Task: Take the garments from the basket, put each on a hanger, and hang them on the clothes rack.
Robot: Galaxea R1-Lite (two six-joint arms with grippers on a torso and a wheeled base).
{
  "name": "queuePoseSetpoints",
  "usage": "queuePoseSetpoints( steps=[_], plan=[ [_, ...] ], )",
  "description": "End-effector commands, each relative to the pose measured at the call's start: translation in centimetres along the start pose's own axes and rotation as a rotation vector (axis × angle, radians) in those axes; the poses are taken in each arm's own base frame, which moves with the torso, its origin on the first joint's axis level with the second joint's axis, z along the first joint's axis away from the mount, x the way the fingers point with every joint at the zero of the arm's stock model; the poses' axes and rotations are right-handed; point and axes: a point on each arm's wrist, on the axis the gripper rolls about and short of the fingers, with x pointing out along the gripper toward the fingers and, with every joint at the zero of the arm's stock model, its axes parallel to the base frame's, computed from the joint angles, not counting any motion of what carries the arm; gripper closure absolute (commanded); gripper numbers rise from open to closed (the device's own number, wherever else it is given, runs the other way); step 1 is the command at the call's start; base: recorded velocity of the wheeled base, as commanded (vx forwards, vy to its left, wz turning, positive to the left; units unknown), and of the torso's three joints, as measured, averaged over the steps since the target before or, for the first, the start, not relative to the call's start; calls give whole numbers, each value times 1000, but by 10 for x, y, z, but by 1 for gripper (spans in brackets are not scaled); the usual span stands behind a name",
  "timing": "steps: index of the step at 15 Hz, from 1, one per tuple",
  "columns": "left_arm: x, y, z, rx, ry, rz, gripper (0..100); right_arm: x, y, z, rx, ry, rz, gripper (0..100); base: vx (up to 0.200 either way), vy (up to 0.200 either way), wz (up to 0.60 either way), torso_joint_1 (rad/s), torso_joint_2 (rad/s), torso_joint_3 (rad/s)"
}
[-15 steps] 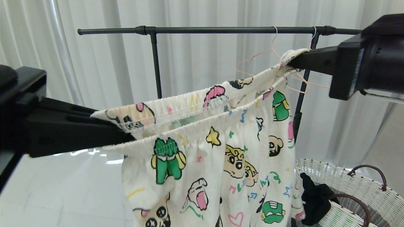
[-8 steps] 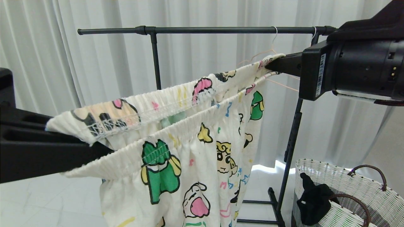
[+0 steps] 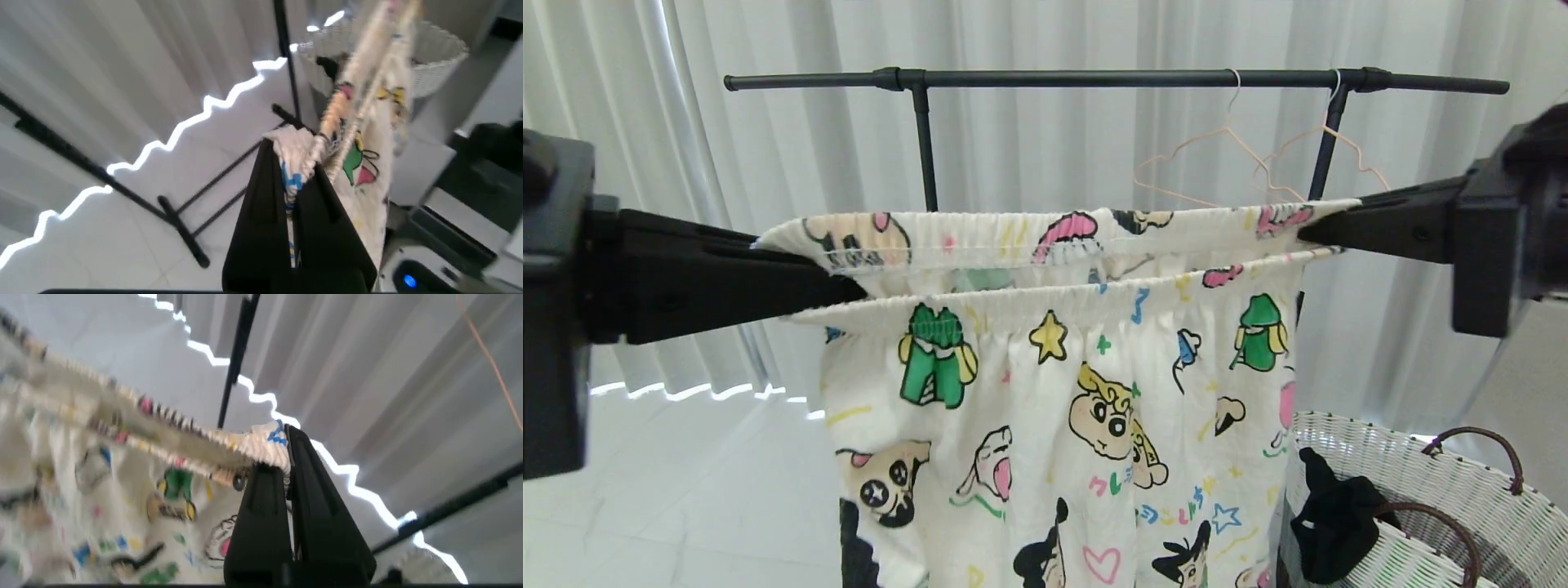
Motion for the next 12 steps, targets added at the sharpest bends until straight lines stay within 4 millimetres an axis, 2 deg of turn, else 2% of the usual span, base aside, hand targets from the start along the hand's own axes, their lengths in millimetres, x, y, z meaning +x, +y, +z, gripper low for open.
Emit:
queuePoseSetpoints(
  steps=[1, 4, 7, 12],
  plan=[
    [25, 7, 10, -16, 8, 56, 100, -42, -10, -4, 4, 5, -3, 100, 0, 0, 0, 0, 0, 0],
    [41, 8, 22, -6, -81, 65, 100, -43, -10, -10, 5, 62, -2, 100, 0, 0, 0, 0, 0, 0],
    [42, 8, 23, -5, -93, 67, 100, -35, -9, -7, 3, 68, -20, 100, 0, 0, 0, 0, 0, 0],
    [42, 8, 23, -5, -93, 67, 100, -34, -9, -7, 3, 72, -29, 100, 0, 0, 0, 0, 0, 0]
  ],
)
